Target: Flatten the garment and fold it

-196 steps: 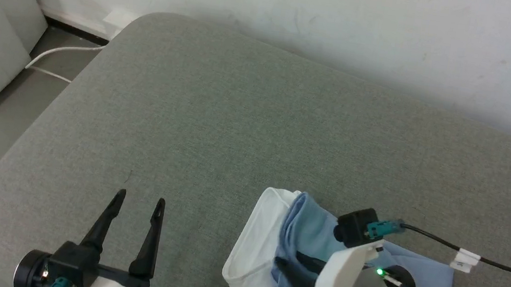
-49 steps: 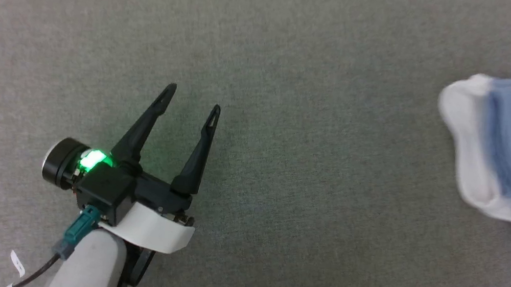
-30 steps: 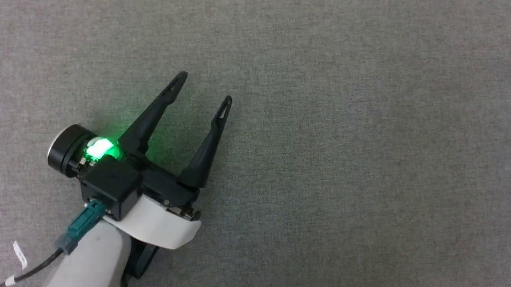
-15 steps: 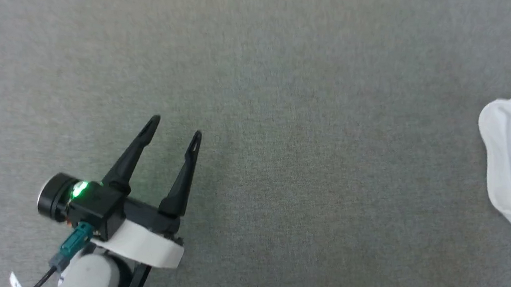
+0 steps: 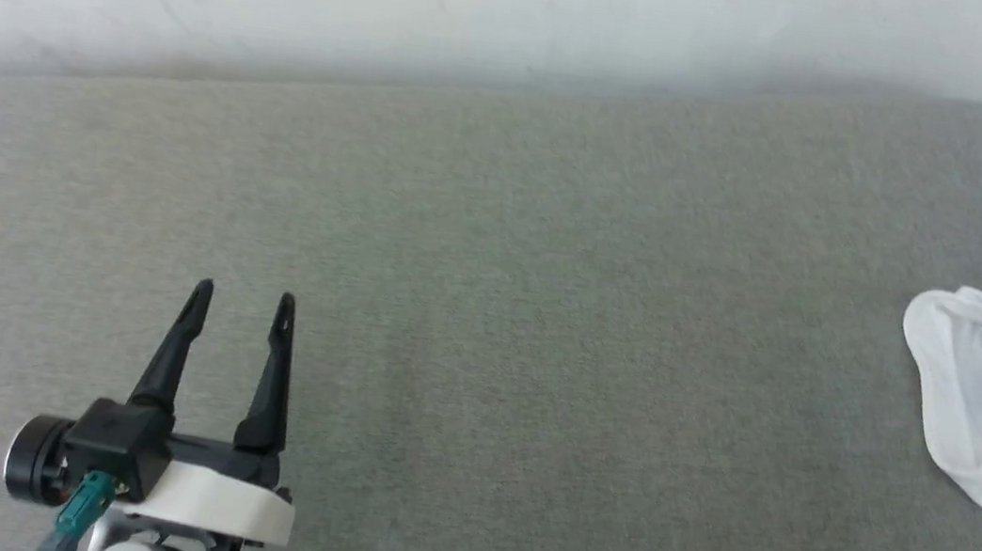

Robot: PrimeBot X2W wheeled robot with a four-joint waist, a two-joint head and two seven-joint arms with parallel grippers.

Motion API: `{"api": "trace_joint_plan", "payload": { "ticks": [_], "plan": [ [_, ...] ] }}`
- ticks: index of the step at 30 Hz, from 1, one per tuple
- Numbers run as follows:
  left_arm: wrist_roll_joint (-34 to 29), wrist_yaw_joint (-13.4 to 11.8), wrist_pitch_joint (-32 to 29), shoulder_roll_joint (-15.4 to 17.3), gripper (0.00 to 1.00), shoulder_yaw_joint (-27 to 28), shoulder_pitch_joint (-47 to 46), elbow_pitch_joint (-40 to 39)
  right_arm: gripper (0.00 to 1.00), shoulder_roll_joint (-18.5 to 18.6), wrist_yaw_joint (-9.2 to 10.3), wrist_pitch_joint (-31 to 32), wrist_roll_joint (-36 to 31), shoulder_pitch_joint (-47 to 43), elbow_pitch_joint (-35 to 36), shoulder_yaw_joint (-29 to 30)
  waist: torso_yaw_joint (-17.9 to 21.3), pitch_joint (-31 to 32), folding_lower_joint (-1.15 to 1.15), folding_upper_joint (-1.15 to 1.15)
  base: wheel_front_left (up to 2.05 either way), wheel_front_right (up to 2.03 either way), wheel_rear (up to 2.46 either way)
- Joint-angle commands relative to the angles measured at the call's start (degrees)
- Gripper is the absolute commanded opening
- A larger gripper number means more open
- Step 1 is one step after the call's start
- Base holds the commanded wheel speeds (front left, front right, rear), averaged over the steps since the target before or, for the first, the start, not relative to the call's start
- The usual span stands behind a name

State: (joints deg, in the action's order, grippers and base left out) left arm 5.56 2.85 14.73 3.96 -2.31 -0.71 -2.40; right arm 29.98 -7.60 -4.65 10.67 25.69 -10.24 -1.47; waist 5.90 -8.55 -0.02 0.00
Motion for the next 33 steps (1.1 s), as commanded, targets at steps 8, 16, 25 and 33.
{"api": "trace_joint_plan", "payload": {
  "ticks": [8,16,25,33],
  "plan": [
    [0.9,-1.2,0.3,-0.6,1.0,1.3,2.4,0.8,1.0,-14.1,0.11,-2.6,-2.0,-14.5,10.0,5.0,-5.7,5.1,0.02,0.0,0.0,0.0,0.0],
    [0.8,-1.3,0.3,-0.9,1.0,0.6,4.2,2.7,1.0,-24.9,0.11,-5.5,-2.8,-25.3,9.5,7.0,-7.2,5.5,0.02,0.0,0.0,0.0,0.0],
    [-1.2,-1.8,0.3,-0.9,1.0,0.1,4.4,4.3,1.0,-26.7,0.11,-7.6,-4.9,-29.5,6.5,4.7,-7.9,5.6,0.02,0.0,0.0,0.0,0.0],
    [-1.2,-1.7,0.3,-1.0,1.0,0.5,4.8,4.6,1.0,-27.0,0.11,-8.6,-5.8,-29.9,5.1,4.5,-8.3,5.9,0.02,0.0,0.0,0.0,0.0]
  ]
}}
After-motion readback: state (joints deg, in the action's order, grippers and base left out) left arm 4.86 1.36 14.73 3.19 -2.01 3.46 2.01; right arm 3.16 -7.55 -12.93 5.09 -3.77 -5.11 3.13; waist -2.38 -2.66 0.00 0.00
